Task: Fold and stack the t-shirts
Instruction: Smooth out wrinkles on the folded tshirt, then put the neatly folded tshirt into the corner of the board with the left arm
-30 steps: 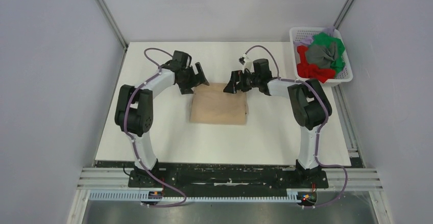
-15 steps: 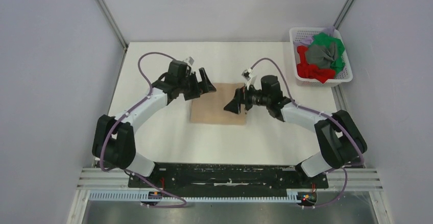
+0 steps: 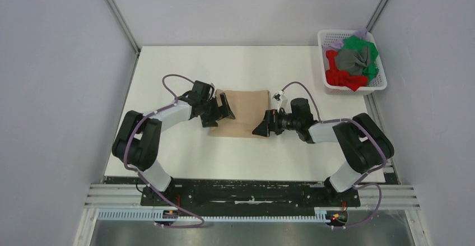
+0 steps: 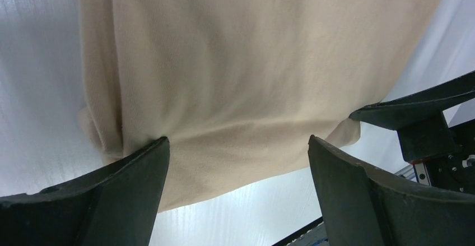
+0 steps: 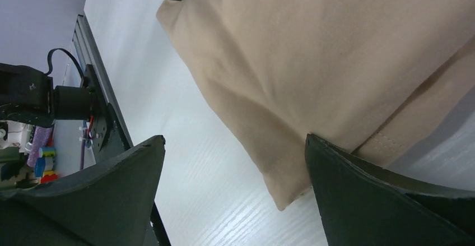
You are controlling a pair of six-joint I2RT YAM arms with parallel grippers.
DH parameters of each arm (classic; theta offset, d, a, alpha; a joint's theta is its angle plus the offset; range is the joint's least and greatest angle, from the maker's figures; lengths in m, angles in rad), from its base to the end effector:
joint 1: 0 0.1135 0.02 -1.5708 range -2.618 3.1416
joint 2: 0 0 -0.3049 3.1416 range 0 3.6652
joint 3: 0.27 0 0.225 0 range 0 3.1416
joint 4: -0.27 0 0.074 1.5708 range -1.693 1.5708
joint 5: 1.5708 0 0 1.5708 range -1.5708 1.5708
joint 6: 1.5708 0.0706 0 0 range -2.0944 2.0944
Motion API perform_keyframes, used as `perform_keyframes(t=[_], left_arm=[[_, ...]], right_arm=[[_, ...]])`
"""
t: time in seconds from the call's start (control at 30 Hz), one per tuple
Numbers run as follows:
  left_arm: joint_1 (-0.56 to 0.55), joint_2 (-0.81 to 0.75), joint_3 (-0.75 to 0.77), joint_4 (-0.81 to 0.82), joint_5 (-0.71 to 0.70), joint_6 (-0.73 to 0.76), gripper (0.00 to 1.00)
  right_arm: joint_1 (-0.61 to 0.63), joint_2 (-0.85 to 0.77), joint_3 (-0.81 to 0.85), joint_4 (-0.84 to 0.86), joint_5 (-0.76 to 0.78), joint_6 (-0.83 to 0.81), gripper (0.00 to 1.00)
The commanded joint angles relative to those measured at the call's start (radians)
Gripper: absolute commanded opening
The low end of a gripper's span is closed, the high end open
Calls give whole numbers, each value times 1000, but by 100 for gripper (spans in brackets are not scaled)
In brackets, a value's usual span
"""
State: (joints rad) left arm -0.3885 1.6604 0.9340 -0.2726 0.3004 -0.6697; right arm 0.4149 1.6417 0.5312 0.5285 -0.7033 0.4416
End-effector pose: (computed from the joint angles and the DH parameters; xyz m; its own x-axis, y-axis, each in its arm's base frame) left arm 0.2936 -0.1427 0.1991 -0.9268 -0.2614 -0.2698 -0.0832 0.8433 -0.5310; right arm 0.2548 0.1621 0.1797 -0.7975 0.0049 -0.6033 -0.5099 0.5289 0.6784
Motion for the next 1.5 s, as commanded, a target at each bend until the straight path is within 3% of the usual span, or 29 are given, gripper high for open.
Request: perform_keyframes(t=[0.0, 0.13, 0.23, 0.33, 0.47, 0.63, 0.73, 0.83, 0.97, 1.07, 1.37, 1.47], left_arm=[[4, -55, 0, -49, -93, 23, 100], [5, -182, 27, -83, -120, 44, 100], [6, -223, 61, -126, -228, 65, 100], [9, -180, 122, -193, -347, 86, 100], [18, -55, 211, -207, -357, 122, 98], [27, 108, 320, -252, -375, 129, 81], [25, 160, 324, -221, -306, 136, 75], [26, 201, 319, -203, -238, 139, 61], [24, 252, 325, -201, -226, 137, 39], [26, 305, 392, -294, -388, 120, 2], [60, 430, 650, -463, -859, 231, 2], [122, 499, 798, -536, -916, 278, 2]], right_arm=[[-21, -62, -21, -51, 55, -38, 98], [-21, -228, -9, -131, 70, -83, 98], [-24, -361, 9, -242, 172, -139, 98], [-25, -478, -2, -310, 322, -160, 98], [-27, -588, -29, -343, 420, -180, 98], [-26, -651, -29, -420, 469, -213, 98], [-27, -681, -36, -447, 504, -231, 98], [-27, -701, -43, -460, 554, -253, 98], [-31, -718, -43, -481, 605, -288, 98], [-35, -732, -46, -479, 618, -309, 98], [-37, -807, -87, -441, 663, -369, 98], [-37, -838, -106, -419, 695, -378, 98]])
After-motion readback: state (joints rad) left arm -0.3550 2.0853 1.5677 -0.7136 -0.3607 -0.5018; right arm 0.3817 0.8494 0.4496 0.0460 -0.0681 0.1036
